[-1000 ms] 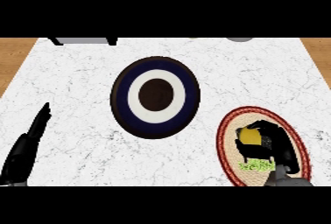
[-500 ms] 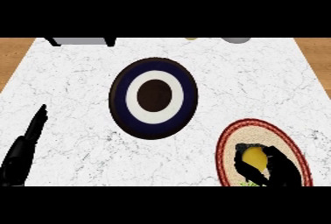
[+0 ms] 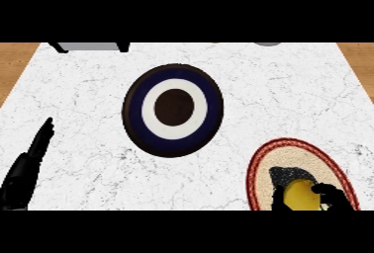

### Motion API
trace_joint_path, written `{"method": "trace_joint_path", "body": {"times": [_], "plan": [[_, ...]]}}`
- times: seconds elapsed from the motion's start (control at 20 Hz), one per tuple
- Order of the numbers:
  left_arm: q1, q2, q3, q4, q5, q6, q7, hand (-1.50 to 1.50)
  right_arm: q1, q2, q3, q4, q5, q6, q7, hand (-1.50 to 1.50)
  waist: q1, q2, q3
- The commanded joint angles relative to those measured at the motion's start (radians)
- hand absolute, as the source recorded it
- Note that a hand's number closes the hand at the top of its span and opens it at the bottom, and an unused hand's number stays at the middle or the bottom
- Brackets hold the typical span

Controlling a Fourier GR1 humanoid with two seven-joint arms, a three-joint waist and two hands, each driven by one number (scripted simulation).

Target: Pick the lemon from the placemat and place it in the plate

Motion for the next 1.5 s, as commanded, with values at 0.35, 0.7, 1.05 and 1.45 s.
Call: {"method": "trace_joint_path", "body": {"times": [0.35, 0.7, 1.05, 1.45], "plan": [[-0.029, -0.002, -0.004, -0.003, -0.01, -0.008, 0.015, 0.0, -0.128, 0.081, 0.409, -0.315, 0.367, 0.238, 0.1, 1.5, 0.023, 0.006, 0.003], [-0.03, -0.013, -0.019, -0.04, -0.019, -0.02, 0.053, 0.0, -0.614, 0.082, 0.405, -0.15, 0.255, 0.408, 0.351, 1.5, 0.042, 0.01, 0.004], [-0.033, -0.028, -0.01, 0.035, -0.016, -0.02, -0.033, 0.0, -0.879, 0.082, 0.287, 0.103, 0.021, 0.333, 0.457, 1.5, 0.042, 0.012, 0.004], [-0.04, -0.029, -0.026, 0.002, -0.048, -0.007, -0.004, 0.0, -1.15, 0.082, 0.194, 0.466, -0.26, 0.261, 0.449, 1.5, 0.061, 0.013, 0.005]]}}
